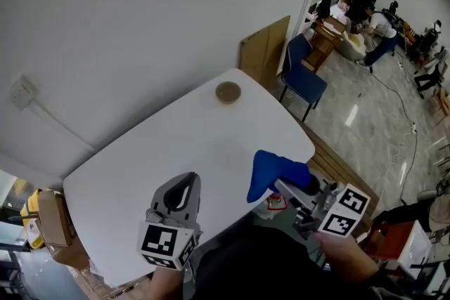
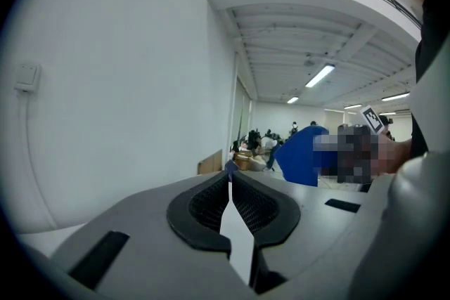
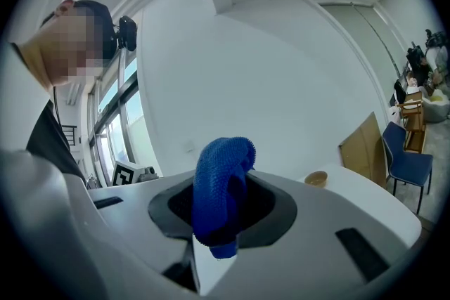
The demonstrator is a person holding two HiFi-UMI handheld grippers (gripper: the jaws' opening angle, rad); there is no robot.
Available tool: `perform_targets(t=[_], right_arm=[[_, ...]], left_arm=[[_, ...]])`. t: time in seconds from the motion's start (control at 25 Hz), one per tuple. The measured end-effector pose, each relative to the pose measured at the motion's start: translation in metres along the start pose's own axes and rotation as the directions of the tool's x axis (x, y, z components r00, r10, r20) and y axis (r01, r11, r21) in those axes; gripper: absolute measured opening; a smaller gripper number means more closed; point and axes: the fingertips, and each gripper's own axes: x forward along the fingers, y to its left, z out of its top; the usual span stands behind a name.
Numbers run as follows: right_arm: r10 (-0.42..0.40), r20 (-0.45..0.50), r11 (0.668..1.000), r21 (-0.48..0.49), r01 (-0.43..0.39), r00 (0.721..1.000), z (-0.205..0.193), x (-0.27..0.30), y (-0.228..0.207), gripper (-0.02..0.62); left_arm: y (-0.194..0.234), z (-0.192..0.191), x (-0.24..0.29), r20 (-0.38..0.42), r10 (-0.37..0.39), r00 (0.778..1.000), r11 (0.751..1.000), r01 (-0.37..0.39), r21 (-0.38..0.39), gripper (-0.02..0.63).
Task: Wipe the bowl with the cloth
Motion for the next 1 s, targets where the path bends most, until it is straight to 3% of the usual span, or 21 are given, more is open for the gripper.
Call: perform_targets(t=[0.48,1.0], right_arm=[[0.030,-0.011,0.997,0.072,-0.029,0.999,0.017,0.041,-0.103,0.077],[0.058,-0.109,0.989,0.141,-0.043,0.992,-0.007,0.118,-0.207,0.077]], left_arm=[[0.024,0.007,0.107,-0.063,0.029,0.998,1.000,-0.029,-0.001,0.025],[0.078,-0.038,0.235,-0.186,0.033,0.982,0.999,-0.035,-0.006,0.026]])
